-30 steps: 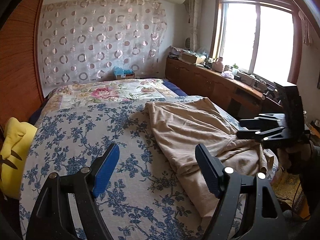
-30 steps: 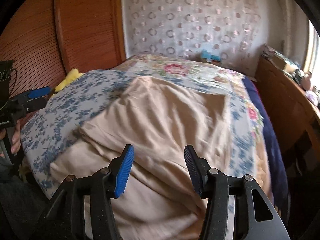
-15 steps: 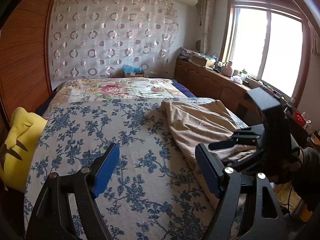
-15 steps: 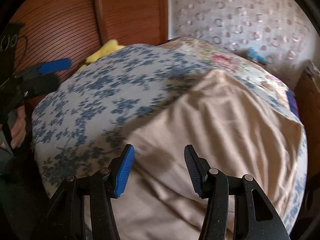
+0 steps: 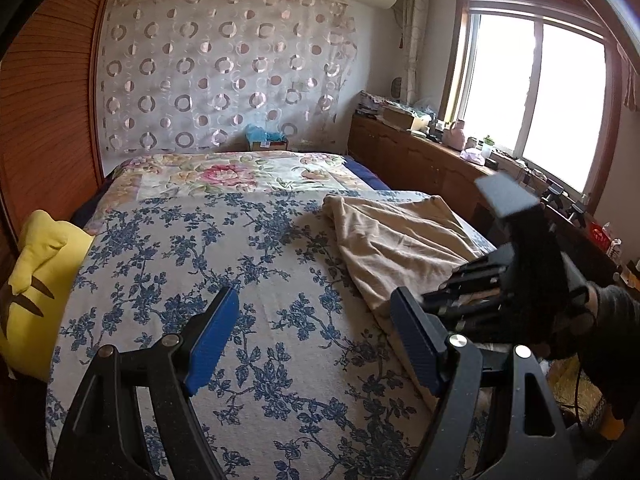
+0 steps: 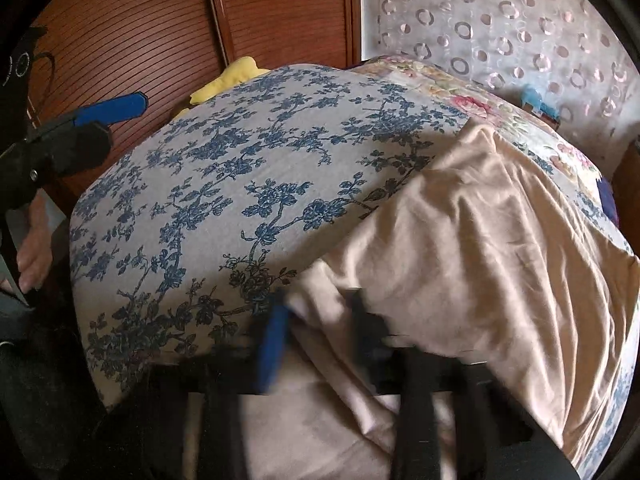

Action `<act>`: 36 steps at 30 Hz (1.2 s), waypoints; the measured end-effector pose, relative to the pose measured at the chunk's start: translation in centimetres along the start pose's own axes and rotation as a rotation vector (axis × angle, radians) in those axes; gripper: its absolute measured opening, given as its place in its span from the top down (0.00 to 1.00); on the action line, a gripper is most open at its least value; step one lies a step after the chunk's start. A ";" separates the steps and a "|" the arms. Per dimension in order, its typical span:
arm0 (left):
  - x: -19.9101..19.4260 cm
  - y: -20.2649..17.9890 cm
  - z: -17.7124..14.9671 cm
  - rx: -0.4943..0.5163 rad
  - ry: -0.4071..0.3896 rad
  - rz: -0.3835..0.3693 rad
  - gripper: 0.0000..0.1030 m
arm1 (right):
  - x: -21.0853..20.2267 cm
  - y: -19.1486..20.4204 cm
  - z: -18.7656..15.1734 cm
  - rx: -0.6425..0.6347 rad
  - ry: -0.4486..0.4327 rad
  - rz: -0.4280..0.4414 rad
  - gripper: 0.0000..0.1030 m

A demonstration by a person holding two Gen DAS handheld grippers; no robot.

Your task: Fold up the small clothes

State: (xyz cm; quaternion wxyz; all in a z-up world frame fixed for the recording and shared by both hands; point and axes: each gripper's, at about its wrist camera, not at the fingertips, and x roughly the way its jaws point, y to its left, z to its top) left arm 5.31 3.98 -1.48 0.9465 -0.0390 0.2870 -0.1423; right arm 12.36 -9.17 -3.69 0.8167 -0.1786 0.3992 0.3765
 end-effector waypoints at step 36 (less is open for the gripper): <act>2.3 -3.3 -1.8 0.041 0.077 -0.063 0.24 | -0.1 -21.0 3.0 0.362 -0.020 -0.669 0.62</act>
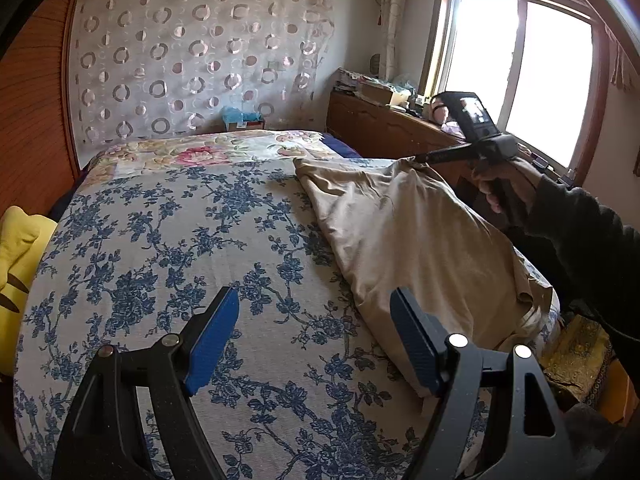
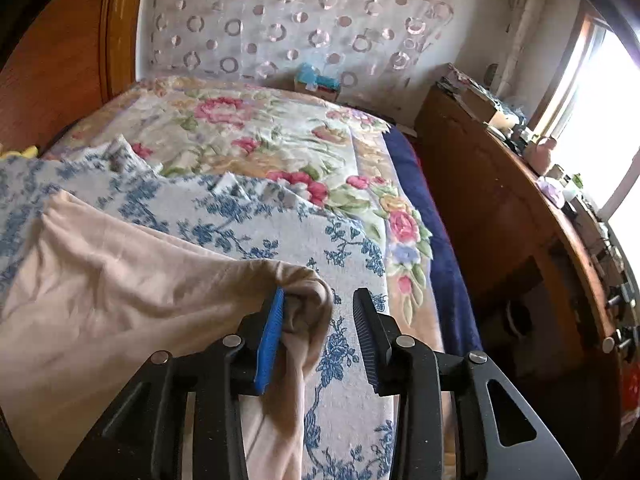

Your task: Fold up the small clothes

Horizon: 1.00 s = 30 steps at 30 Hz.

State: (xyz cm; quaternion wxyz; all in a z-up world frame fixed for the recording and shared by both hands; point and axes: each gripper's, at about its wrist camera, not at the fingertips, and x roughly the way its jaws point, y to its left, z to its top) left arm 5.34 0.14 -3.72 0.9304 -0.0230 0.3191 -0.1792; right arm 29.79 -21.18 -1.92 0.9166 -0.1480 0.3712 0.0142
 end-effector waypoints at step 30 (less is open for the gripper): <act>2.6 -4.1 -2.4 0.054 0.121 -0.066 0.24 | -19.5 -3.3 -21.7 0.051 -0.011 0.328 0.61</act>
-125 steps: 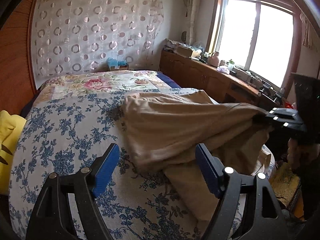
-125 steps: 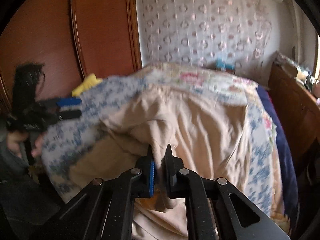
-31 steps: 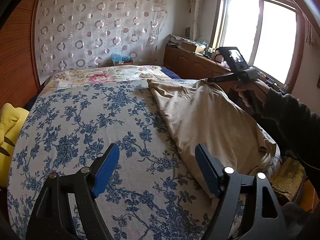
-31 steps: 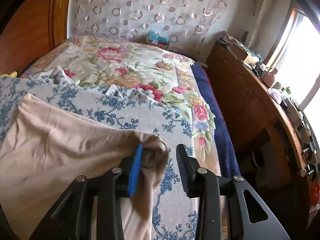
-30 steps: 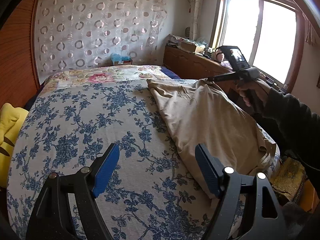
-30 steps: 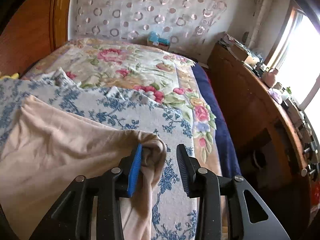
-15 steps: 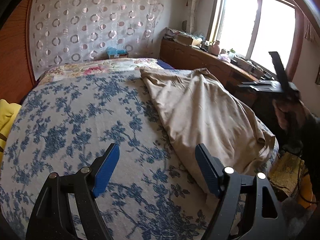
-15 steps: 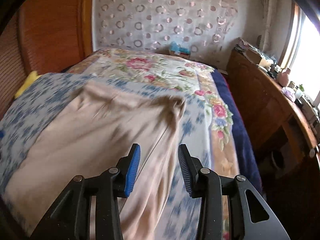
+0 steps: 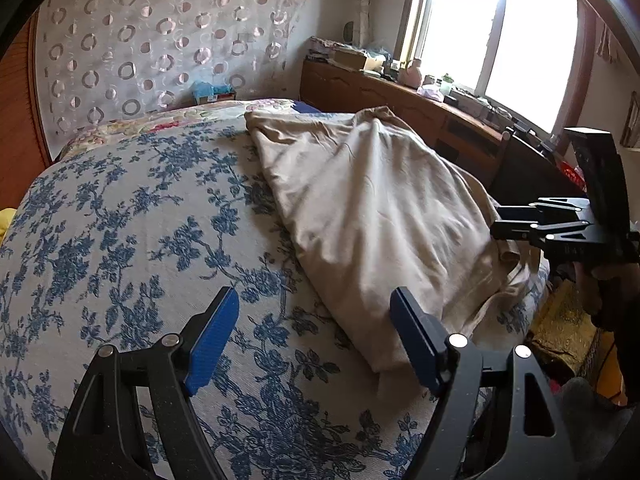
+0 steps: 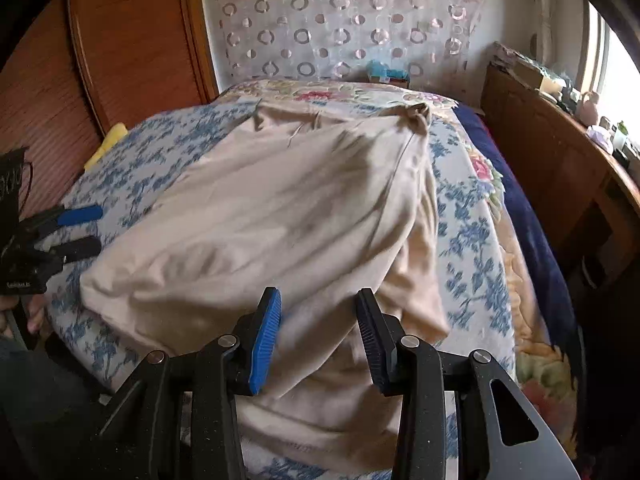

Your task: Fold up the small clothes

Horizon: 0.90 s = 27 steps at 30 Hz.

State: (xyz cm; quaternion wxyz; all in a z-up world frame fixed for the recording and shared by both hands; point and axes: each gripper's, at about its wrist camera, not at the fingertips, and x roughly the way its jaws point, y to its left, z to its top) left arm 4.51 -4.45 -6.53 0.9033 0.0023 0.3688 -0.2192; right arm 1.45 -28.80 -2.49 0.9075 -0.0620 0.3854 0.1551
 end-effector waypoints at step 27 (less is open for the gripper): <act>0.8 -0.8 -0.8 0.009 0.041 -0.019 0.24 | -4.2 -1.6 -0.7 0.034 0.011 -0.140 0.80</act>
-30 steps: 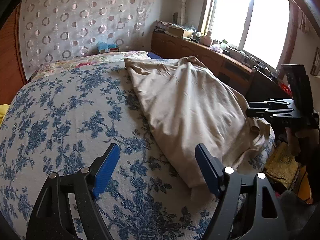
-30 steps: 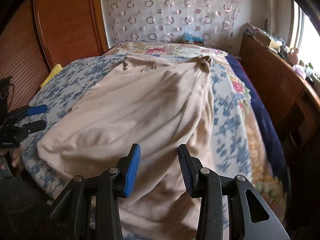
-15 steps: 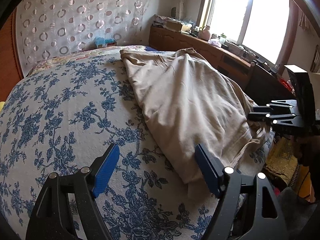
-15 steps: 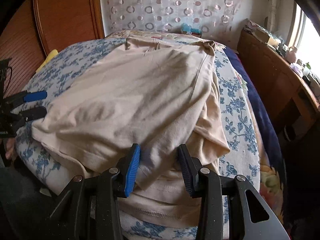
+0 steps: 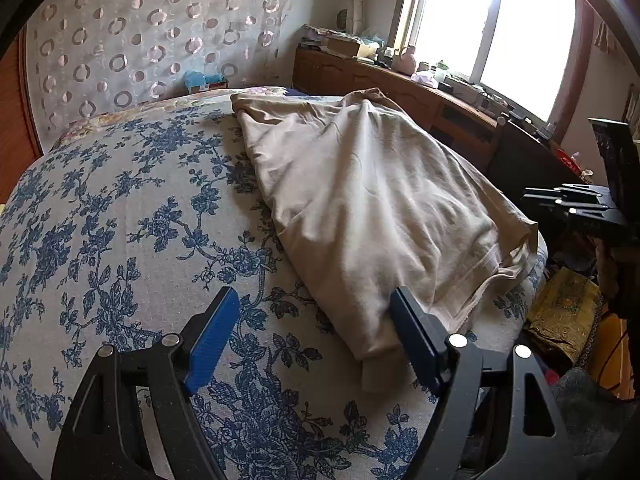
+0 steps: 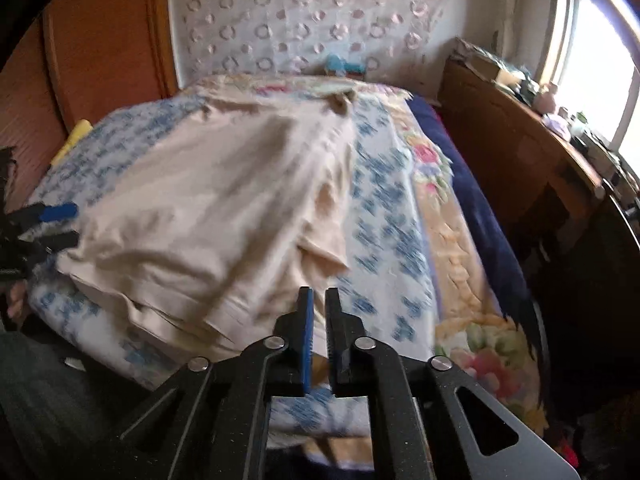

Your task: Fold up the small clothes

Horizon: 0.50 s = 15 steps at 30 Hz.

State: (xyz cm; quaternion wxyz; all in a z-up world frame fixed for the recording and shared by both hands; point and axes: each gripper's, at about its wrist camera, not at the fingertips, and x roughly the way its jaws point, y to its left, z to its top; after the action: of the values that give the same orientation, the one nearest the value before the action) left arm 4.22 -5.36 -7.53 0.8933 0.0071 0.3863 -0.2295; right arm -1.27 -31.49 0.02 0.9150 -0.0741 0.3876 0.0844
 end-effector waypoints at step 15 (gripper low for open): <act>0.3 -0.3 -0.3 -0.004 0.028 -0.046 0.24 | 0.9 1.7 -1.0 -0.071 0.009 0.133 0.98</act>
State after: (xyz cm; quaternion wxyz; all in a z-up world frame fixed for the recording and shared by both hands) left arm 4.06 -5.66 -7.93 0.8824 -0.0005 0.3992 -0.2491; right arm -1.72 -29.97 -1.47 0.9024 -0.0809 0.3927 0.1581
